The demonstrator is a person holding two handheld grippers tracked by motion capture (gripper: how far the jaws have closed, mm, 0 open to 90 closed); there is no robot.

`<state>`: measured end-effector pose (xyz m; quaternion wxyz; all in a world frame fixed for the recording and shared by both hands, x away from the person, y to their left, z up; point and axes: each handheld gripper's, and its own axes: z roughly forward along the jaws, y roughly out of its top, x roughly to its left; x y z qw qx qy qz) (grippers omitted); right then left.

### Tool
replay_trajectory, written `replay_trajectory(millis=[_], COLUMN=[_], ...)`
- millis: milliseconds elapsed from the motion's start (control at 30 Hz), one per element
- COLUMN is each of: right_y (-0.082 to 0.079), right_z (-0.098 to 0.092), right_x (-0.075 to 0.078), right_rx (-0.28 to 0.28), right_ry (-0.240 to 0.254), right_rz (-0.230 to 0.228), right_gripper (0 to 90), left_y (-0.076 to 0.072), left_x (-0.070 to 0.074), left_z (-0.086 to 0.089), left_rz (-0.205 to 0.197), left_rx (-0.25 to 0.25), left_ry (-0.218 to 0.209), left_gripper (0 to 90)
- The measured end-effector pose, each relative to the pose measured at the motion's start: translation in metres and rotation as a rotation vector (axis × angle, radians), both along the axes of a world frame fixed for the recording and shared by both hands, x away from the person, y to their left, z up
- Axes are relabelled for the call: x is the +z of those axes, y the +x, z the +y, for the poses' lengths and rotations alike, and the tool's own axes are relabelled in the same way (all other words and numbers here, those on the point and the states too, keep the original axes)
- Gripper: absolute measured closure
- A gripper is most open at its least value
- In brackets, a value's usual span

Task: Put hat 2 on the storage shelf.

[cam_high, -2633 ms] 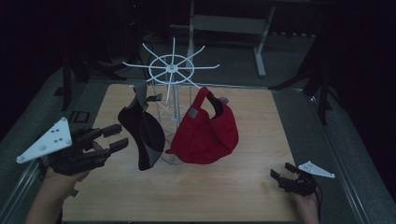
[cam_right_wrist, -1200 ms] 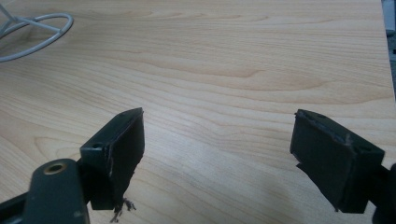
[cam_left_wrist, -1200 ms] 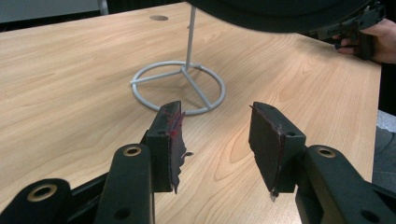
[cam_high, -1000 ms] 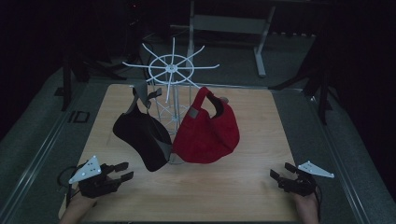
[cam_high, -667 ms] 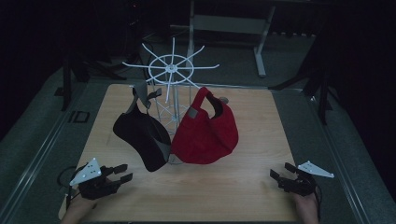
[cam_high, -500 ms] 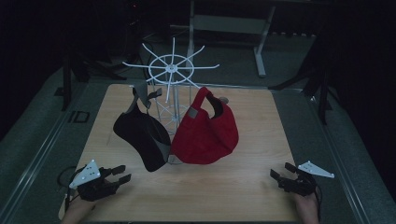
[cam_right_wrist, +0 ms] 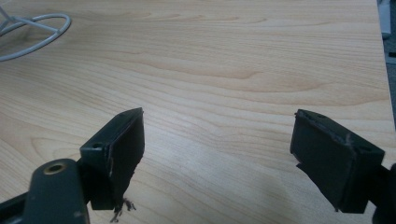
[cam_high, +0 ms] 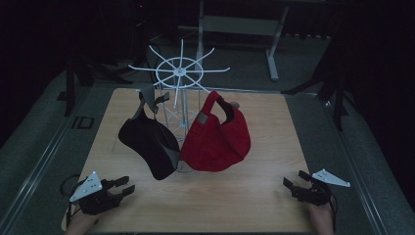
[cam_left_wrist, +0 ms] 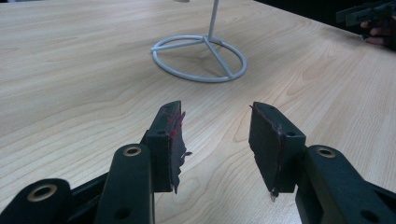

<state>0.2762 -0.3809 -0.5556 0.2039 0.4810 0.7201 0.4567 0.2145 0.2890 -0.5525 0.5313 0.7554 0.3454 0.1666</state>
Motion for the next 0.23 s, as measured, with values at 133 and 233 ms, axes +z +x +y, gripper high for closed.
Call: replay_trajectory(millis=[133,233], right_y=[0.0002,0.0002], right_z=[-0.0003,-0.0001], right_x=[-0.0002,-0.0001], right_rx=[-0.001,-0.001], right_ry=[-0.001,-0.002], right_rz=[0.001,0.001], right_gripper=[17.6,17.6], left_y=[-0.0004,-0.0004], left_x=[-0.0004,-0.0005], left_z=[-0.001,-0.0013], left_rz=[-0.001,-0.001], left_rx=[-0.004,-0.006], left_ry=[0.002,0.006], left_gripper=[55.1,55.0])
